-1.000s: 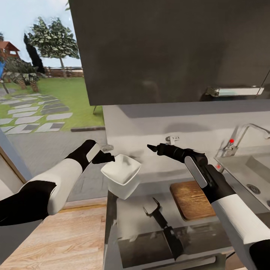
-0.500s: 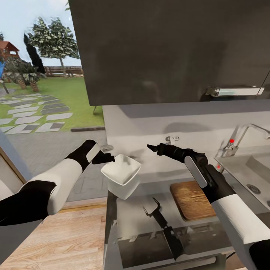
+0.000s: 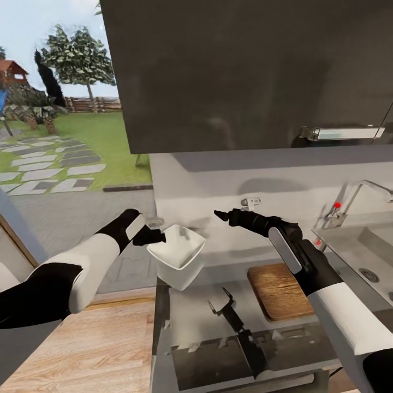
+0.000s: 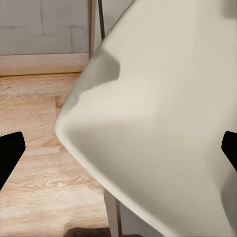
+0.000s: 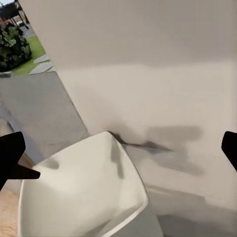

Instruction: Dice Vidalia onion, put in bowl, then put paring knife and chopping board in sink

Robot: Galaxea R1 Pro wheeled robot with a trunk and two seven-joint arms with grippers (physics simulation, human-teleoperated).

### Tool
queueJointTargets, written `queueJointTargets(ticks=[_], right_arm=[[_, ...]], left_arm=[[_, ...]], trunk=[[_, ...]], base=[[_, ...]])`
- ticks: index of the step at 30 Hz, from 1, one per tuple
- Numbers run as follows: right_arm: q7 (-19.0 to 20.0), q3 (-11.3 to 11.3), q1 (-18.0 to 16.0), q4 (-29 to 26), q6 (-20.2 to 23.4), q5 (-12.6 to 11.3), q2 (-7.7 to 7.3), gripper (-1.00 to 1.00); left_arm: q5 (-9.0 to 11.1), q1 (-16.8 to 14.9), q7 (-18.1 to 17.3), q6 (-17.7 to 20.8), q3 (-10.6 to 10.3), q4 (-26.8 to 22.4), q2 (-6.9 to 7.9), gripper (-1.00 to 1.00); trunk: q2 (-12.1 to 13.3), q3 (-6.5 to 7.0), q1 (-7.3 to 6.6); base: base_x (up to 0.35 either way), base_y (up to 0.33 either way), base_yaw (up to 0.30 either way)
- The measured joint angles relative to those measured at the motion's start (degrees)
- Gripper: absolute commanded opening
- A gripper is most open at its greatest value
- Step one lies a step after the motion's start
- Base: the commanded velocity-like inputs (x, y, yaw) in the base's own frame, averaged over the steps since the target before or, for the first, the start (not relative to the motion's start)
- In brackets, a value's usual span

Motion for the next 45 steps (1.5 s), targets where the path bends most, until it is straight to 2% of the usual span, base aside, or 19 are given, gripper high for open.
queueJointTargets(ticks=[7, 11, 16, 33, 45], right_arm=[[0.01, 0.03, 0.00, 0.00, 0.00, 0.00, 0.00, 1.00], [0.02, 0.03, 0.00, 0.00, -0.02, 0.00, 0.00, 1.00], [0.00, 0.03, 0.00, 0.00, -0.05, 0.00, 0.00, 1.00], [0.02, 0.03, 0.00, 0.00, -0.05, 0.00, 0.00, 1.00], [0.02, 0.03, 0.00, 0.00, -0.05, 0.00, 0.00, 1.00]], left_arm=[[-0.01, 0.11, 0.04, -0.38, 0.00, 1.76, -0.02, 1.00], [-0.01, 0.11, 0.06, -3.17, 0.02, 3.50, 0.01, 1.00], [0.00, 0.11, 0.09, -4.71, -0.01, 5.17, -0.09, 1.00], [0.00, 0.20, 0.02, -5.40, 0.07, 6.19, -0.22, 1.00], [0.08, 0.20, 0.01, -5.46, 0.10, 6.20, -0.34, 1.00]], trunk=[[0.00, 0.00, 0.00], [0.00, 0.00, 0.00], [0.00, 0.00, 0.00], [0.00, -0.03, 0.00], [0.00, -0.75, 0.00]], base=[[0.000, 0.000, 0.000], [0.000, 0.000, 0.000], [0.000, 0.000, 0.000], [0.000, 0.000, 0.000], [0.000, 0.000, 0.000]])
